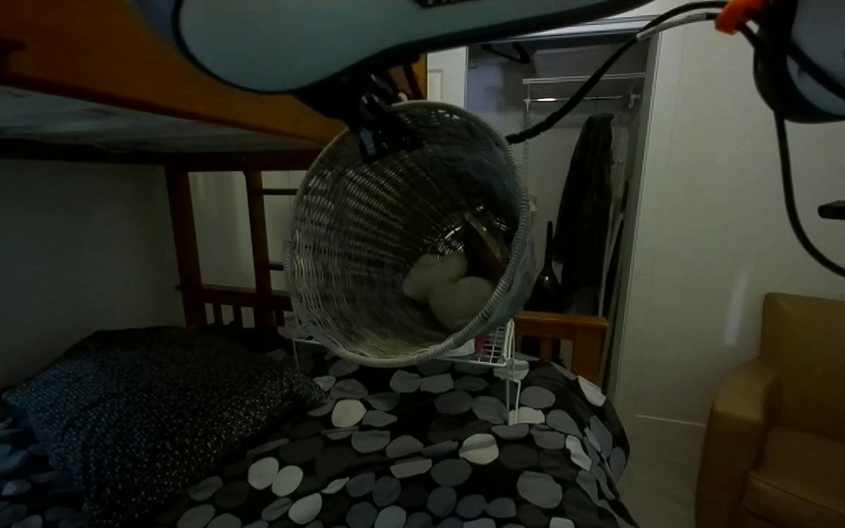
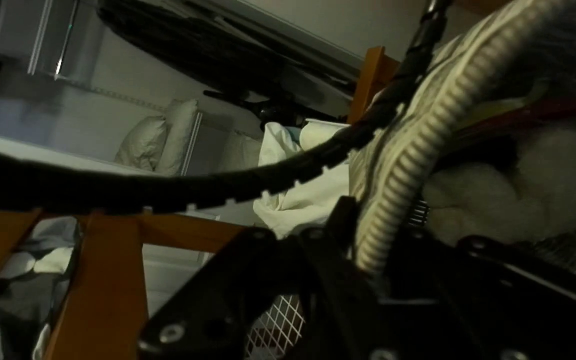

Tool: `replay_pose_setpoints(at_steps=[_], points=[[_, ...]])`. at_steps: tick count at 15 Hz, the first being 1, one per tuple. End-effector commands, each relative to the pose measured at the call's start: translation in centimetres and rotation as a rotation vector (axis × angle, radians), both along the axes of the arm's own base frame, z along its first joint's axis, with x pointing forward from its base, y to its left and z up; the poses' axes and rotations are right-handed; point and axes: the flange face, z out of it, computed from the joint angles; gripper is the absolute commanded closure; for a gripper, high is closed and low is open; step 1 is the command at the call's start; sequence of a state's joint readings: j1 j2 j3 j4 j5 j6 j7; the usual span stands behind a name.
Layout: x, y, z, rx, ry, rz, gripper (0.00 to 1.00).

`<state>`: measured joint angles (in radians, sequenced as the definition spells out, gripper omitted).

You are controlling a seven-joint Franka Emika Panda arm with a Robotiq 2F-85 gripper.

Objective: Pour out the objects from the woven basket

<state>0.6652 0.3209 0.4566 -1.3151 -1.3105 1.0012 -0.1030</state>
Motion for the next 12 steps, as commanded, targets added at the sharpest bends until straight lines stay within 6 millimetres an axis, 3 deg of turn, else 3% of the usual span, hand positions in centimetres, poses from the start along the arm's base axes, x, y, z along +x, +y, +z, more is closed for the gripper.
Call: replay_pose_setpoints(at_steps=[1, 4, 5, 8, 12], points=[[0.2, 0.8, -0.1, -0.035, 0.023, 0.031, 0.86], [0.8, 1.6, -0.8, -0.074, 0.053, 0.070, 0.86], [0.7, 1.9, -0.9, -0.110, 0.026, 0.097, 0.97], [0.2, 2.5, -0.1, -0.110, -0.121, 0.182, 0.97], [-2.0, 1.9, 1.3, -0.047, -0.263, 0.059, 0.97]])
